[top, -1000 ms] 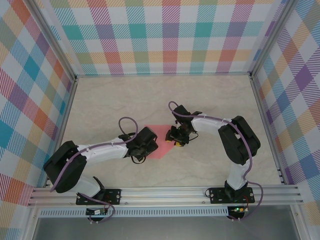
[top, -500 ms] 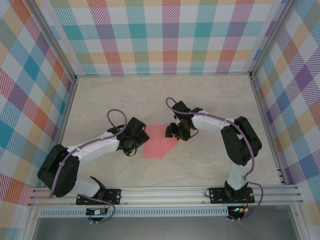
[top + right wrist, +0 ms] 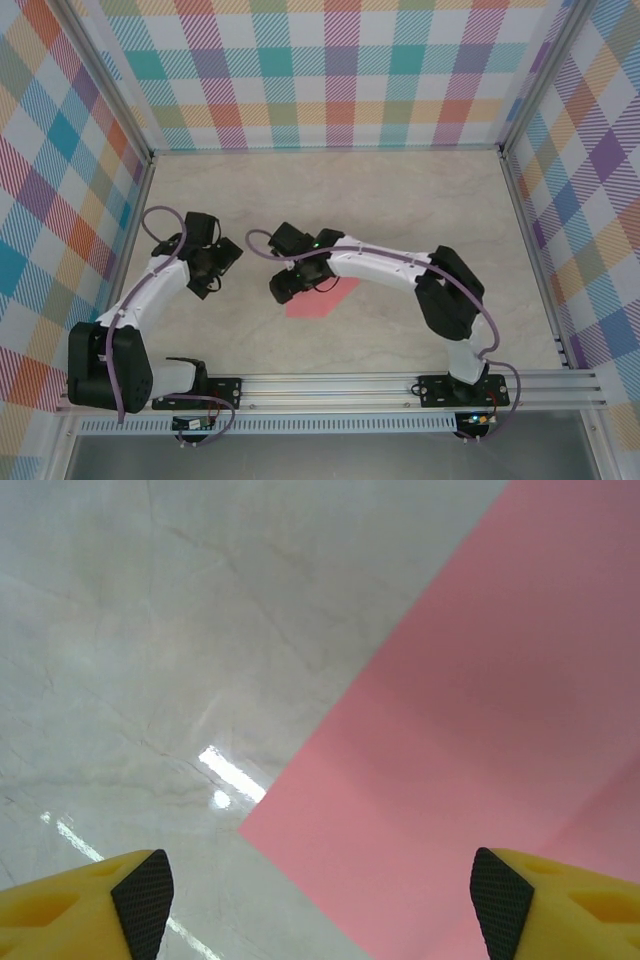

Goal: Fold a paper plane with a square sheet of paper (pick it up from the middle)

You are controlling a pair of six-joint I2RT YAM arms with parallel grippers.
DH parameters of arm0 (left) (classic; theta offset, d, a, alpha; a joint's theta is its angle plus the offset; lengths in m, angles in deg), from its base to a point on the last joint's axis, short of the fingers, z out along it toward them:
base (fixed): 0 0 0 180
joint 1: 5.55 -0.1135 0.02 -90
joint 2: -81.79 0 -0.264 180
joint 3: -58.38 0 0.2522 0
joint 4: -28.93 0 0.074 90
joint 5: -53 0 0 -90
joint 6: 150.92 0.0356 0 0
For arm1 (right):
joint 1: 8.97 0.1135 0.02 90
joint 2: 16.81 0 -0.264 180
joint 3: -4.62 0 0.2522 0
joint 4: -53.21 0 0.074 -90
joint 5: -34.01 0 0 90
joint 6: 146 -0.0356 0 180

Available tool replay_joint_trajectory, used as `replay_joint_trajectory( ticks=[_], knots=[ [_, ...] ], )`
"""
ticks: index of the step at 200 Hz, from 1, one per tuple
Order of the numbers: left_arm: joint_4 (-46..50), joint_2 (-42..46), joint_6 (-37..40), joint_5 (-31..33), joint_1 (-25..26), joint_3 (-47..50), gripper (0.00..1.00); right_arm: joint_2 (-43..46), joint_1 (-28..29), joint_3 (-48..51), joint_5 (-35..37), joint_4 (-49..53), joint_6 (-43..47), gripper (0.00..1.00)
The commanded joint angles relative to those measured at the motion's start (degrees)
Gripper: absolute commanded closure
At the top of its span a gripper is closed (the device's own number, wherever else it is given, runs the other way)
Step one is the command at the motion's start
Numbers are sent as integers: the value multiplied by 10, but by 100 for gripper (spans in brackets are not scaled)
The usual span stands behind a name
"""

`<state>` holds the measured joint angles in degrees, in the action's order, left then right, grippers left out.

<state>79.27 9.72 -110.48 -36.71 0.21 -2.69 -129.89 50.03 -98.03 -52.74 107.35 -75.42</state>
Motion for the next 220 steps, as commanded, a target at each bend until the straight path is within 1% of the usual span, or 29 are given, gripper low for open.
replay_joint_trajectory(
  ticks=[1, 21, 44, 103, 159, 186, 220],
  knots=[
    [44, 27, 36, -17, -38, -4, 0, -44, 5, -33, 9, 52, 26, 20],
    [52, 43, 45, -21, -64, 2, 0, -74, 12, -53, 9, 70, 36, 21],
    [56, 55, 50, -26, -78, 10, 0, -95, 19, -67, 12, 82, 50, 21],
    [56, 57, 52, -30, -84, 21, 0, -131, 34, -102, 57, 106, 57, 22],
    [63, 62, 54, -21, -85, 22, 0, -152, 42, -109, 49, 106, 59, 21],
    [64, 64, 55, -20, -86, 24, 0, -170, 42, -115, 65, 116, 49, 19],
    [64, 65, 55, -20, -87, 29, 0, -180, 40, -105, 79, 118, 41, 22]
  ],
)
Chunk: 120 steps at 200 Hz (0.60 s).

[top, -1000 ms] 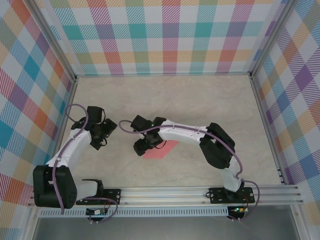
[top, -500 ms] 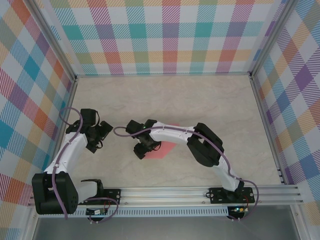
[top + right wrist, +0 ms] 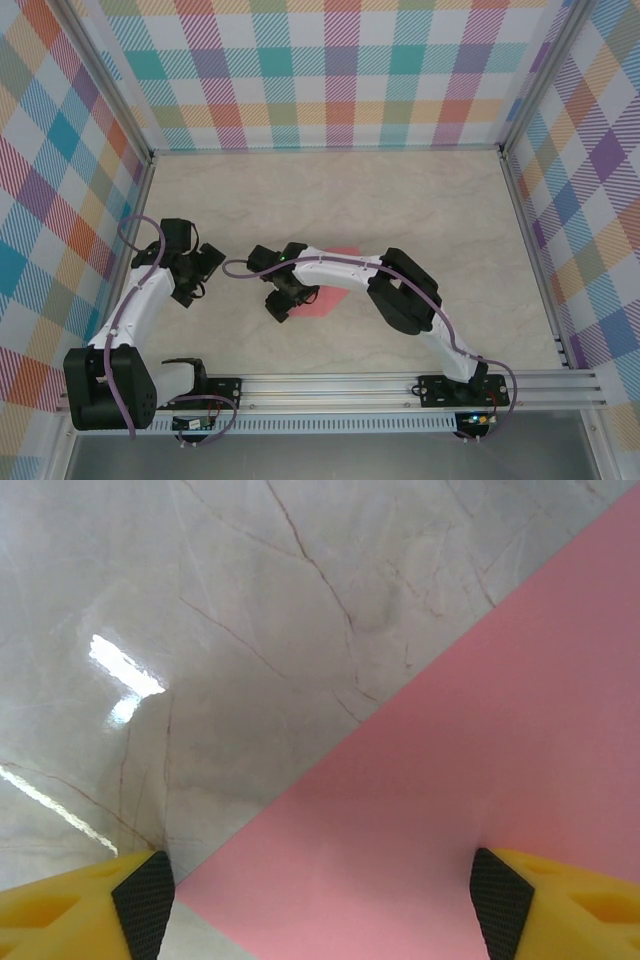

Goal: Fold a paper plane with a square sheet of paper (pick it up from the middle)

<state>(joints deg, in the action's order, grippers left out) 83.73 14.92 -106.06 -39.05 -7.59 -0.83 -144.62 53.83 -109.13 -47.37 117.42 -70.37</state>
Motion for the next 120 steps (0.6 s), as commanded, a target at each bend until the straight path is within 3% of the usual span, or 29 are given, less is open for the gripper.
replay_joint_trajectory(
  ticks=[1, 53, 120],
  knots=[
    [19, 13, 11, 4, -9, 11, 0, -33, 2, 6, 26, 18, -10, 22],
    [18, 14, 10, 2, -9, 15, 0, -20, -12, 34, 21, 6, -16, 33],
    [-7, 18, 11, -43, -9, 29, 0, 65, -50, 80, -69, -67, -40, 65]
  ],
)
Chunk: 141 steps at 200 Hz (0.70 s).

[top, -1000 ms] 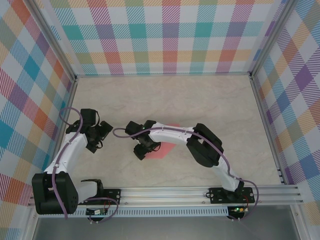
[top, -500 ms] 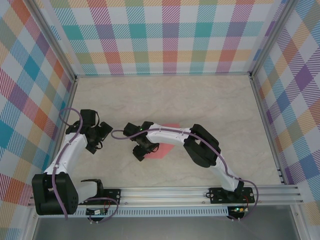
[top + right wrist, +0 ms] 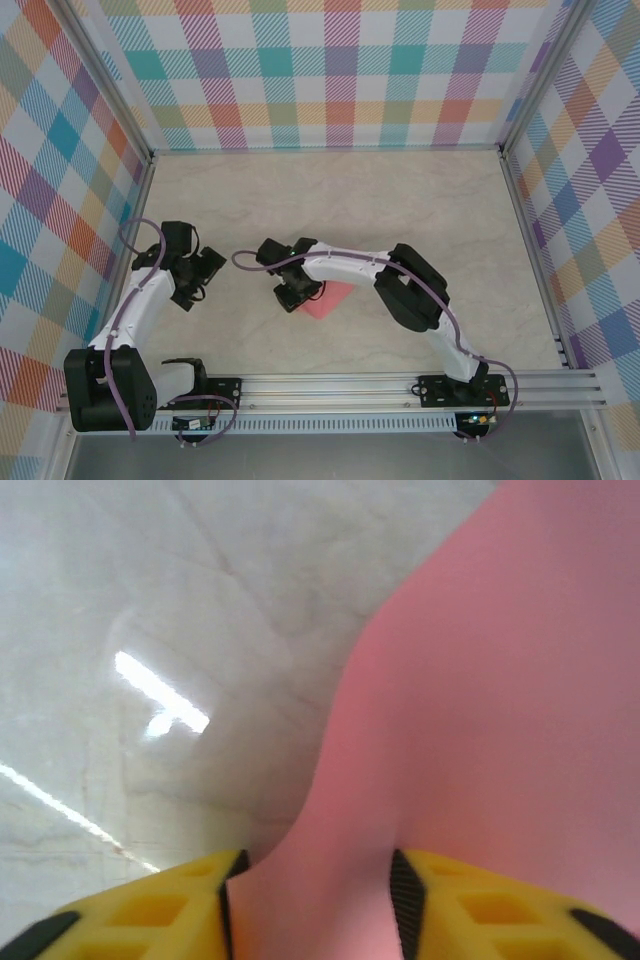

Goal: Fold a paper plane with a square sheet of paper (pick it up from the middle)

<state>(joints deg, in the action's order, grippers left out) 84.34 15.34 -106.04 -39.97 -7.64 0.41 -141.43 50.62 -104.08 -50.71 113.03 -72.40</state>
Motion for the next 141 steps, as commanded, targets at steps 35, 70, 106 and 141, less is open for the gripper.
replay_joint_trajectory(
  ticks=[35, 70, 106, 141],
  knots=[
    [-59, 19, 15, -103, -7, 42, 2, 101, -36, 89, -54, -85, -57, 74],
    [-87, 7, 16, -127, 24, 46, 3, 170, -62, 163, -58, -141, -103, 76],
    [-126, -27, 5, -126, 99, 31, 3, 239, -97, 243, -50, -187, -154, 76],
    [-177, -79, -12, -110, 191, 2, 6, 291, -130, 315, -32, -212, -202, 75]
  ],
)
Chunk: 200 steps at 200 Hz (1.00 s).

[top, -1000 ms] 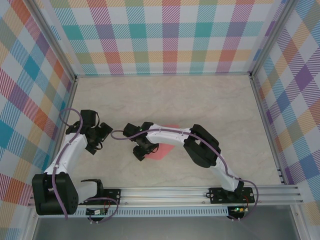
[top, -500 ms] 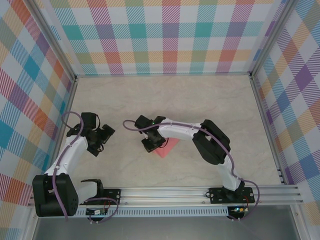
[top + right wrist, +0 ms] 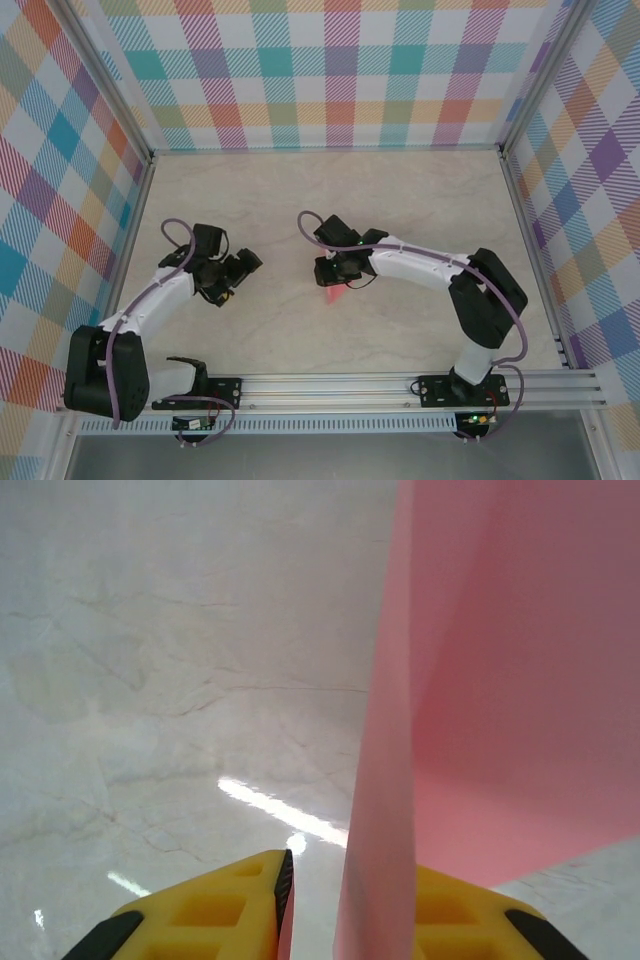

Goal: Fold a paper plane with a square sheet of paper (pick it up from the middle)

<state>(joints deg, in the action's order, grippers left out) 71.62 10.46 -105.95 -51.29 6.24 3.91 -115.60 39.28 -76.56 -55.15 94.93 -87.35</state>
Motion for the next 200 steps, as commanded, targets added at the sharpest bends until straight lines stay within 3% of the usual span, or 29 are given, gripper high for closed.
replay_joint_trajectory(
  ticks=[1, 24, 62, 83, 118, 200],
  knots=[
    [-51, -32, -14, 4, 54, -34, 6, 34, -18, 42, 12, -32, -54, 75],
    [-97, -70, -31, 16, 110, -50, 8, 69, -42, 94, 8, -56, -96, 67],
    [-178, -151, -46, -2, 174, -86, 13, 114, -90, 156, -92, -118, -121, 46],
    [-216, -199, -48, -24, 201, -111, 18, 119, -115, 172, -161, -145, -138, 40],
    [-271, -258, -57, -50, 225, -142, 33, 96, -150, 189, -256, -181, -177, 42],
    [-314, -341, -67, -73, 263, -179, 69, 93, -185, 206, -270, -114, -209, 56]
  ],
)
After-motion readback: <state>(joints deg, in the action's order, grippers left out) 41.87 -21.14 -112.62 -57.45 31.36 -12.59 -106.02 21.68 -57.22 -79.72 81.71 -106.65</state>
